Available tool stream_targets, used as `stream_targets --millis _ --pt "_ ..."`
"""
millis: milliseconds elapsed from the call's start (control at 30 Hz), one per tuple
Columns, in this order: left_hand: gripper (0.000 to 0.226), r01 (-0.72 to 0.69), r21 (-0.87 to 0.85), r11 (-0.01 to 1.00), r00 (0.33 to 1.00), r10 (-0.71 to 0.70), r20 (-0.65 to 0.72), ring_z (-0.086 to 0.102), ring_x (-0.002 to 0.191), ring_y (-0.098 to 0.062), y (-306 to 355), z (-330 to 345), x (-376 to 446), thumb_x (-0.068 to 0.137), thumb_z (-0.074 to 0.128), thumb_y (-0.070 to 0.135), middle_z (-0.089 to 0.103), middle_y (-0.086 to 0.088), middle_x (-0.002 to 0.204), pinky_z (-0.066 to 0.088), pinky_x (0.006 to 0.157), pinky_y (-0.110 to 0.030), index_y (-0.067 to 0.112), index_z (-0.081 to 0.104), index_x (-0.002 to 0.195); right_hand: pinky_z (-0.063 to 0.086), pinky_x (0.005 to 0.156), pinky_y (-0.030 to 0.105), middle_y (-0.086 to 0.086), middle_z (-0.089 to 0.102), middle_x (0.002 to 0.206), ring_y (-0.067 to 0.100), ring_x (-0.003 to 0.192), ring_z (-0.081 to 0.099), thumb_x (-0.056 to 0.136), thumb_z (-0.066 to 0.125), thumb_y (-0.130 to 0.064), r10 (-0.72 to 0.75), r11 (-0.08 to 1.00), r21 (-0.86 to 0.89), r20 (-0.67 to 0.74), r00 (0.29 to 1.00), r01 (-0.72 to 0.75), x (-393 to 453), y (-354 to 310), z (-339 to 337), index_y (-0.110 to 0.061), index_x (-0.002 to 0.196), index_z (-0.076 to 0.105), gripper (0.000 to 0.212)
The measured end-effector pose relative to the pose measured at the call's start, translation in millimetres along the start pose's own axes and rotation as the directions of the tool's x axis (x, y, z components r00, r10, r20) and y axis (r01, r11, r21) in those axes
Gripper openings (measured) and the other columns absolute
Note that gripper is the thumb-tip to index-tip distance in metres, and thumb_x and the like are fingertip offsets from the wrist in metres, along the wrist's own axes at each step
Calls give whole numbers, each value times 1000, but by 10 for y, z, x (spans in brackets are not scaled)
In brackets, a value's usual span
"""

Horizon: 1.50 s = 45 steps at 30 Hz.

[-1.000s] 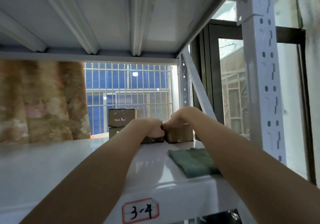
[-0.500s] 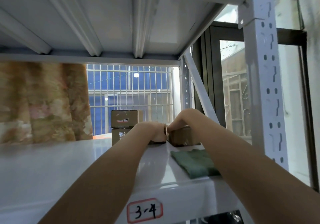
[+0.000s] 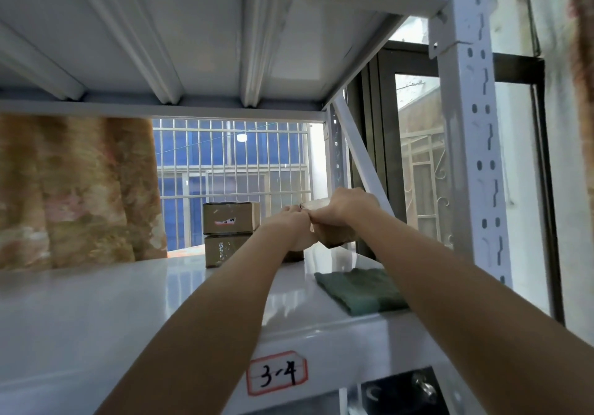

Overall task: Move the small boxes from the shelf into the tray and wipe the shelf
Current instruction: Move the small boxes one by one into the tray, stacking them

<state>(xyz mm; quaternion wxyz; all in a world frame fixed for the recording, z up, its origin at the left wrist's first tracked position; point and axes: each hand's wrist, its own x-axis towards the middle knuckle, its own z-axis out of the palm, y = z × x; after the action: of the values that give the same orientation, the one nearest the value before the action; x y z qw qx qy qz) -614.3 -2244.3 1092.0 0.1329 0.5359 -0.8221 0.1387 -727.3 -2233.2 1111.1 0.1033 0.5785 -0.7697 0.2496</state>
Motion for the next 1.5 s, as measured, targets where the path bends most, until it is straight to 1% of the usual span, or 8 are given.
stream_targets --millis 200,433,667,800,1067,1233,1333,1500 --pt "57 -36 38 999 992 41 -121 24 142 -24 46 -171 -88 97 46 32 26 -7 153 33 108 -42 10 29 146 44 85 39 14 47 130 30 119 48 71 46 -80 -19 998 57 -111 994 26 -145 56 -32 -15 139 35 95" --pt "58 82 -27 996 995 -84 -62 25 141 -28 -182 -243 -229 96 46 34 27 -11 153 31 110 -45 10 29 146 45 91 39 16 43 134 32 122 46 75 49 -75 -84 995 39 -174 981 92 -453 16 -263 -12 140 32 92" --pt "62 94 -94 991 984 -107 -141 33 136 -30 -158 -440 -652 97 44 33 35 -13 146 34 108 -44 12 19 151 44 78 36 14 47 128 32 114 52 76 54 -70 -199 979 6 -221 955 205 -725 -260 -632 -11 134 38 84" --pt "57 167 -112 980 976 -180 -121 41 129 -30 -170 -534 -916 95 46 29 40 -15 140 38 104 -42 10 30 146 45 87 38 16 44 131 34 120 48 76 52 -71 -272 959 15 -212 939 281 -949 -342 -694 -9 135 36 87" --pt "33 126 -505 854 958 -236 -160 57 89 -40 -48 -484 -1760 82 47 14 58 -28 102 44 64 -36 1 51 112 43 95 41 19 37 142 38 125 45 75 49 -77 -337 934 96 -92 937 345 -1268 -443 -679 -9 147 22 102" --pt "65 148 -567 810 942 -290 -168 50 114 -21 -257 -664 -2526 79 63 34 52 -10 126 44 91 -28 6 41 133 44 88 38 18 44 131 35 119 50 73 47 -79 -439 858 253 -93 894 448 -1745 -949 -662 -9 137 35 96" --pt "45 229 -615 755 923 -368 -109 44 104 -8 -481 -802 -2900 92 61 9 53 -3 119 43 70 -3 8 42 133 44 87 38 17 45 131 35 119 50 74 51 -74 -498 795 377 -41 866 475 -2058 -1293 -609 -10 136 37 90" --pt "34 337 -612 715 829 -534 -168 52 86 -12 -853 -1109 -3439 93 59 14 56 1 92 43 63 -9 2 49 123 46 65 28 6 55 98 27 96 57 73 57 -63 -595 684 495 -48 803 536 -2560 -1875 -735 -8 109 51 66"
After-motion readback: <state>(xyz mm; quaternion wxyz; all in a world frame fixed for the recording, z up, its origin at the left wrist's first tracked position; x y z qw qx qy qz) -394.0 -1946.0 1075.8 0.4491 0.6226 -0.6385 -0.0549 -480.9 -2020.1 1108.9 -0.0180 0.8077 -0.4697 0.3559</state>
